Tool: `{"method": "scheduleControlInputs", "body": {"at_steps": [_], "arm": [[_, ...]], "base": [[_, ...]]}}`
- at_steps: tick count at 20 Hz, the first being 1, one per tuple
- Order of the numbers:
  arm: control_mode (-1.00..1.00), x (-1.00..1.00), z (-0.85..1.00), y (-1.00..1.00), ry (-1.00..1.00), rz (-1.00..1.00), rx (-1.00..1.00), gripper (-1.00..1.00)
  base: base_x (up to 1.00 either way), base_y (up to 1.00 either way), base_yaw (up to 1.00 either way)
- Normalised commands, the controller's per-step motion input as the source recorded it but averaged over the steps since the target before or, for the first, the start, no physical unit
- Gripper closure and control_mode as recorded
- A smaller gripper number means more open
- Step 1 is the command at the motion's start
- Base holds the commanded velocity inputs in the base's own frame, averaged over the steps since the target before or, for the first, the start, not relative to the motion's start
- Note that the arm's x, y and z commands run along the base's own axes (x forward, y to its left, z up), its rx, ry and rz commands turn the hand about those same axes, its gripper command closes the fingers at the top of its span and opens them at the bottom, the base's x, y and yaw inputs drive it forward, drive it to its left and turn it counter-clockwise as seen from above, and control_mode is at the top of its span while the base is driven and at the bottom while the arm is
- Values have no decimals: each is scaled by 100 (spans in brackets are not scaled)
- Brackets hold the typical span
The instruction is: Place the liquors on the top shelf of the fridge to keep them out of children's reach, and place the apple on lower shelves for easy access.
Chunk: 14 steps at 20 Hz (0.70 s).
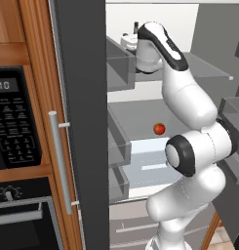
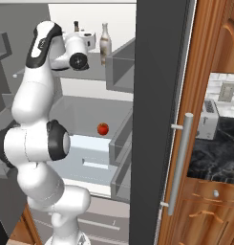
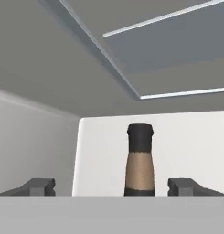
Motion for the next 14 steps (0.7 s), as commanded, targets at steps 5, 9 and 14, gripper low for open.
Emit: {"method": "scheduleControlInputs", "body": {"at_steps": [5, 9, 14], "arm": [[-100, -67, 10, -43, 8, -1, 0, -100], [-100, -96, 11, -45, 11, -1, 0, -100], [-100, -100, 0, -14, 17, 0, -7, -100]], "base": [[0, 0, 0], [0, 0, 0], [0, 0, 0]]}}
